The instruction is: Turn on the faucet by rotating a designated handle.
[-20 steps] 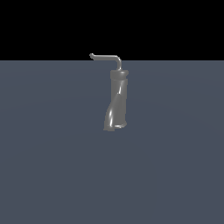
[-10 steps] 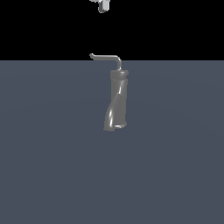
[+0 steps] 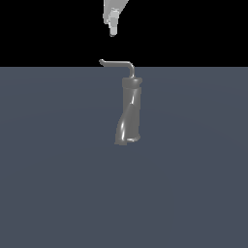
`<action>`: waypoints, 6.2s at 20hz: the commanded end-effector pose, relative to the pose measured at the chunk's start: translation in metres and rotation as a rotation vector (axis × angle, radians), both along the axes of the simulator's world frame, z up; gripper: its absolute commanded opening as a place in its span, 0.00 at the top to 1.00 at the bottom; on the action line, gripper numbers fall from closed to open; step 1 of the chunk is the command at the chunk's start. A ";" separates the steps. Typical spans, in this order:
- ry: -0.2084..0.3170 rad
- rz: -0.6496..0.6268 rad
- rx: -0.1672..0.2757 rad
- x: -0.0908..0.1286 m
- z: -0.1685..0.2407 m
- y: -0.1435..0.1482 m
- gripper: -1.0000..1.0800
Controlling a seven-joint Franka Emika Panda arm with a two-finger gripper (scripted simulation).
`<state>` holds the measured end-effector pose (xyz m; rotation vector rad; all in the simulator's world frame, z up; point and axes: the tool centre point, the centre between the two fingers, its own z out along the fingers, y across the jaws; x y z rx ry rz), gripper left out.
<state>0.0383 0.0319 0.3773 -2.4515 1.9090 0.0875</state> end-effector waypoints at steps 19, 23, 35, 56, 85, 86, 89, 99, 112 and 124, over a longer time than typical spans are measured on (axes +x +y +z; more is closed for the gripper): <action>-0.009 -0.401 -0.061 0.073 -0.072 0.021 1.00; -0.011 -0.421 -0.065 0.076 -0.076 0.022 1.00; -0.010 -0.422 -0.065 0.062 -0.077 0.026 1.00; -0.011 -0.423 -0.065 0.009 -0.077 0.039 1.00; -0.011 -0.424 -0.065 -0.064 -0.077 0.000 1.00; -0.011 -0.424 -0.065 -0.067 -0.076 -0.001 1.00; -0.014 -0.416 -0.064 -0.064 -0.077 -0.001 1.00; -0.011 -0.422 -0.065 -0.080 -0.077 -0.065 1.00; -0.012 -0.398 -0.063 -0.063 -0.077 -0.088 1.00; -0.011 -0.419 -0.065 -0.043 -0.077 -0.136 1.00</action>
